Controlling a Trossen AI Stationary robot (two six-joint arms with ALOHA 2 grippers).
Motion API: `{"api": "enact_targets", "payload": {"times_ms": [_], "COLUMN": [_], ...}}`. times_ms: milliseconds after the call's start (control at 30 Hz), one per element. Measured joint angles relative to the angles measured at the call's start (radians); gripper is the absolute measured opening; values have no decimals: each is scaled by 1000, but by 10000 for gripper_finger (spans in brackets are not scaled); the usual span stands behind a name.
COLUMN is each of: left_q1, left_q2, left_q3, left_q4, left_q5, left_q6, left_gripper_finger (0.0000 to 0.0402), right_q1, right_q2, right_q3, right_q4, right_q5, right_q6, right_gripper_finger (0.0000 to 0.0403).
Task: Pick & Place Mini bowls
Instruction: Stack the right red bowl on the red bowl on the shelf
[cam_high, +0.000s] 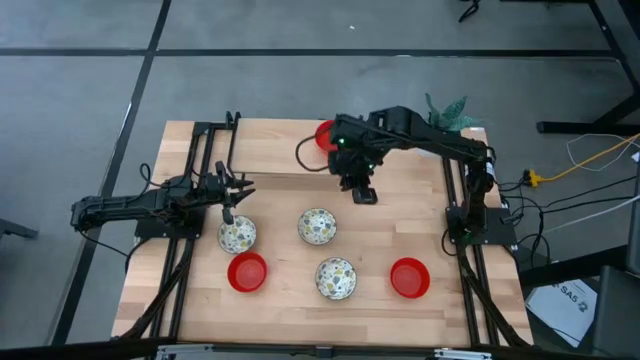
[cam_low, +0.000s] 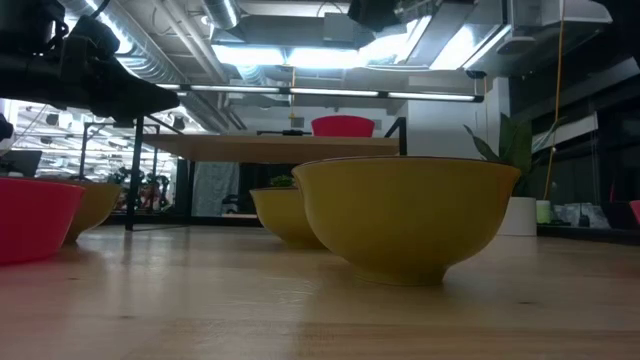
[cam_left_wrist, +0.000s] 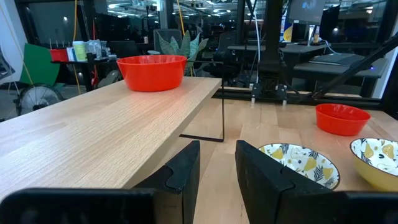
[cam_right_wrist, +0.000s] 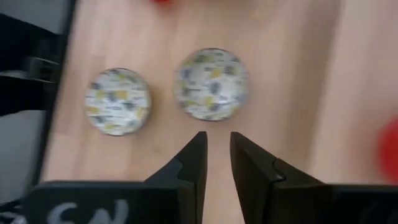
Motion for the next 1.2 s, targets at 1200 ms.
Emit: {"api": "enact_targets", "payload": {"times_ms": [1200], "left_q1": [0], "left_q2": [0], "left_q3": [0], "left_q4": [0], "left_q5": [0], "left_q6": [0], "left_gripper_finger": [98], "right_q1": [425], "right_q2": [-5], "right_q3": [-5], "right_q4": [-67], "right_q5": [-221], "right_q6": [900], "right_gripper_finger": [70]}}
